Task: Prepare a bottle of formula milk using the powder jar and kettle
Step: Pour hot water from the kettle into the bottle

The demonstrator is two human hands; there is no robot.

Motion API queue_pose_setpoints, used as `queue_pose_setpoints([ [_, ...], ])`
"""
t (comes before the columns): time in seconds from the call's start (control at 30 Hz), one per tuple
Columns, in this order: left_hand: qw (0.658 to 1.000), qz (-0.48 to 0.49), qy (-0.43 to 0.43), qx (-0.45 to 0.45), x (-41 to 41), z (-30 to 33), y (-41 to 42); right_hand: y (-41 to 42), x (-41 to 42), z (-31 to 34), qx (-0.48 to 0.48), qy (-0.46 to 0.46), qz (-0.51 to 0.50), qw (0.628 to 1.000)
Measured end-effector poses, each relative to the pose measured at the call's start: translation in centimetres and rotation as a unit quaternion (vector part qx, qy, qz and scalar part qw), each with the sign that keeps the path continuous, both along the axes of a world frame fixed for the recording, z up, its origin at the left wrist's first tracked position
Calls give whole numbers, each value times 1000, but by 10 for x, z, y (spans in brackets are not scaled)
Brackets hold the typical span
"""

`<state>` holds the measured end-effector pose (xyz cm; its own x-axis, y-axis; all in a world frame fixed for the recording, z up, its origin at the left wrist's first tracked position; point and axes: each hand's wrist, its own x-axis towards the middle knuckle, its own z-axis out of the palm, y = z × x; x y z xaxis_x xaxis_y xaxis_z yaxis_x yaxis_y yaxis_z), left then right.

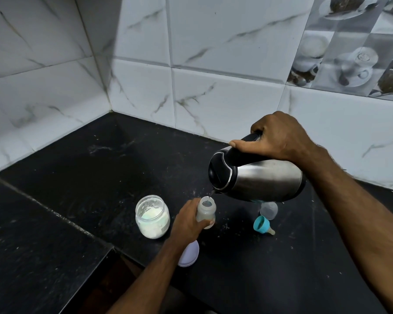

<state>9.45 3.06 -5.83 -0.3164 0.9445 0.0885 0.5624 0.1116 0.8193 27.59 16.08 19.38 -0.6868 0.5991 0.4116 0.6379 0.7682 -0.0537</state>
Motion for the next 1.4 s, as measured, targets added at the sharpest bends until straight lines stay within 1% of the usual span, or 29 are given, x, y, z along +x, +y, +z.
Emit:
queue_pose_setpoints([
  [1.4,1000,-5,22,-5,-1,-2,1,3,1,5,11,-6,4,1000],
])
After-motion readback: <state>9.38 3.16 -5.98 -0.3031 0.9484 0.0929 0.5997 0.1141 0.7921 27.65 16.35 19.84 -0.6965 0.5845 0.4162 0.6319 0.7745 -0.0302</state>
